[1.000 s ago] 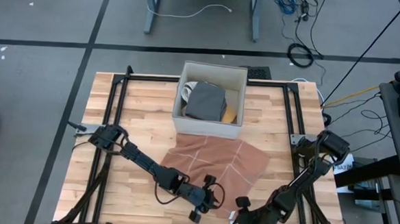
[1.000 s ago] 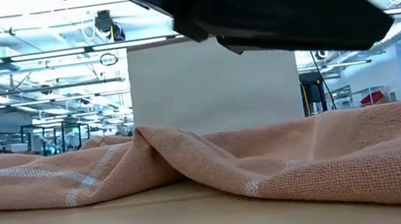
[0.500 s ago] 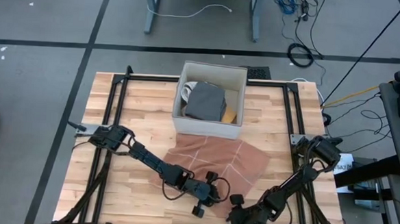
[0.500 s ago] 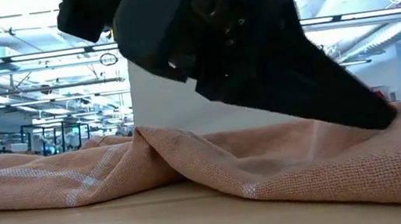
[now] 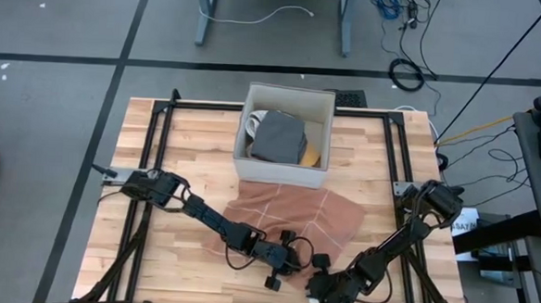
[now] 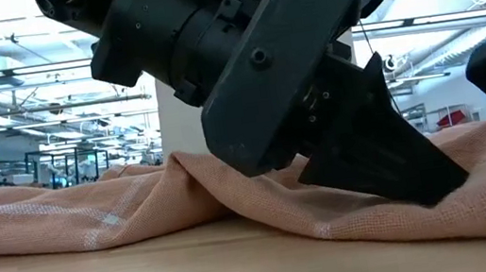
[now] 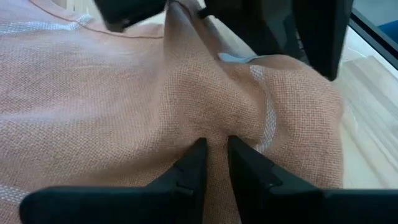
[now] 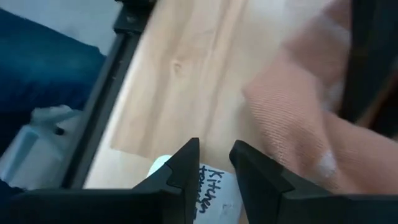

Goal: Fold towel
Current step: Fold the brown towel with white checkered lines

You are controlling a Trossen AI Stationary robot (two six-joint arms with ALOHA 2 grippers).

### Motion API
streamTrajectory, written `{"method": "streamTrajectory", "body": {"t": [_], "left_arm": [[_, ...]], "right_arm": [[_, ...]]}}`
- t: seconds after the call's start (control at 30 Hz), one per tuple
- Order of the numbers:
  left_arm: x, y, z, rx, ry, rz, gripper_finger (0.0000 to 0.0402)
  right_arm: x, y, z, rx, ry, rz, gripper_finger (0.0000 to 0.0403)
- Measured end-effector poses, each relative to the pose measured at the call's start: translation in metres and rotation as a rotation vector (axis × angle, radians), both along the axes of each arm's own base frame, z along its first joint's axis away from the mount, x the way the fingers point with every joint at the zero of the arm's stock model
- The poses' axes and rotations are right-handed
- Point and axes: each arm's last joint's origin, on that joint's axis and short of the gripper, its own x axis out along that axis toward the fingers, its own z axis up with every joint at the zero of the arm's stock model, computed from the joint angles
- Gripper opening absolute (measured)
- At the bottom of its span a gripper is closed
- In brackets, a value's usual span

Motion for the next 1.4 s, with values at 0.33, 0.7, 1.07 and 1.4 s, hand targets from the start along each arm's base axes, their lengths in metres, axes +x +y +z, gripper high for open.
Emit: {"method": "streamTrajectory", "body": {"t": [0.33, 0.7, 1.07, 1.4], "left_arm": [[-0.001, 0.0, -0.001, 0.002, 0.007, -0.005, 0.0071], [-0.001, 0.0, -0.002, 0.002, 0.009, -0.007, 0.0071], [-0.001, 0.0, -0.002, 0.001, 0.009, -0.008, 0.0071], [-0.001, 0.0, -0.002, 0.005, 0.009, -0.012, 0.0071]], "right_arm": [[-0.01, -0.026, 0.031, -0.19, 0.013, -0.087, 0.0091], [0.008, -0.048, 0.034, -0.298, 0.0, -0.035, 0.0097], [-0.001, -0.036, 0.032, -0.237, 0.053, 0.102, 0.0156], [0.002, -0.035, 0.018, -0.305, 0.046, 0.09, 0.0143]]}}
